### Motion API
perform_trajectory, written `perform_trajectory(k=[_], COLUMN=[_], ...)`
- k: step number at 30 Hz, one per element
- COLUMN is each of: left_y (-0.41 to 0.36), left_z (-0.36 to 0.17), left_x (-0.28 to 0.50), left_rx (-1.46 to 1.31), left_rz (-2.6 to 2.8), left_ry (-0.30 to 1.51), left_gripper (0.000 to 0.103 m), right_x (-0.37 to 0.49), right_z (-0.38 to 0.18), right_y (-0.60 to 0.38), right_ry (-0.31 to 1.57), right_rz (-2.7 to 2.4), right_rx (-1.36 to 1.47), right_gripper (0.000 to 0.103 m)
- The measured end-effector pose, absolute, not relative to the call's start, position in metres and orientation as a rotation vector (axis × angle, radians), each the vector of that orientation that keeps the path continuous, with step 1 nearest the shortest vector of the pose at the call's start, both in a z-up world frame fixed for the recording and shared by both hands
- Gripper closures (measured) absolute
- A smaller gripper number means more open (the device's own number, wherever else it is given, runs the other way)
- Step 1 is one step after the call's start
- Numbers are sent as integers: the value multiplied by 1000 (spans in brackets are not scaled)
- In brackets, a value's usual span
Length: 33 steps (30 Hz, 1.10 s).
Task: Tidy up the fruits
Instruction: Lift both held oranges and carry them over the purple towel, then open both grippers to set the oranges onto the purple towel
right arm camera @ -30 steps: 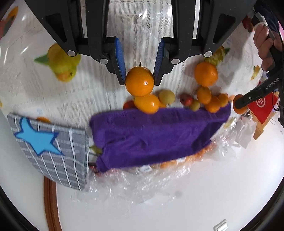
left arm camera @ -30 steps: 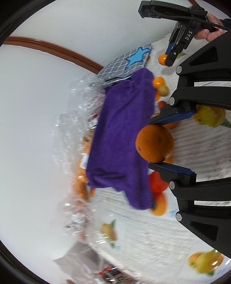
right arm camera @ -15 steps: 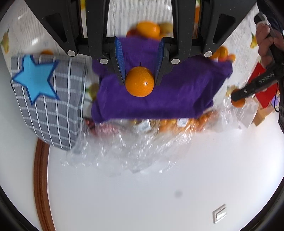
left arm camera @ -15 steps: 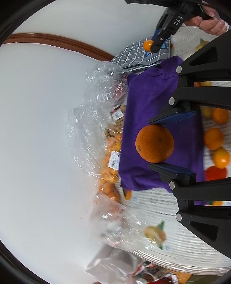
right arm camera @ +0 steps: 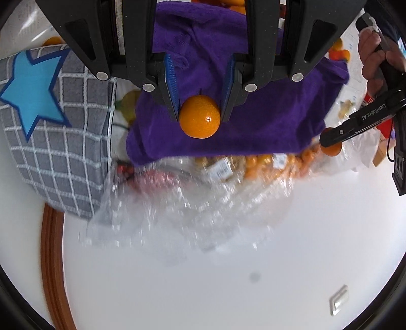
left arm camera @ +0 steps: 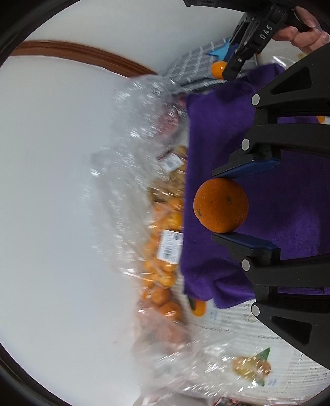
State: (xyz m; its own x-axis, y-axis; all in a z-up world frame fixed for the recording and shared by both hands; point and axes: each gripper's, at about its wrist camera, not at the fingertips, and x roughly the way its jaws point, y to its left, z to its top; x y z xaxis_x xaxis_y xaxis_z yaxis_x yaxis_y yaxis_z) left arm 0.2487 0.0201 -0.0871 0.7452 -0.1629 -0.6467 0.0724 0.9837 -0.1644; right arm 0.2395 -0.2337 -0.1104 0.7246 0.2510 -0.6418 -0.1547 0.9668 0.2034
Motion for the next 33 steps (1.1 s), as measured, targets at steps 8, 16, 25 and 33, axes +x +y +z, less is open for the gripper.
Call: perform_trajectory(k=[8, 16, 25, 33], left_y=[20, 28, 23, 21], left_z=[-118, -128, -139, -141], left_x=[262, 270, 275, 274], left_rx=[-123, -157, -116, -95], left_rz=[-126, -133, -115, -108], left_ry=[788, 850, 939, 946], left_gripper=[63, 63, 63, 63], right_x=[253, 264, 262, 264], right_z=[-146, -166, -166, -163], right_y=[-226, -223, -221, -219], right_ry=[812, 865, 857, 864], right_rz=[248, 240, 245, 235], right_rx=[118, 113, 108, 101], right_gripper=[71, 71, 70, 48])
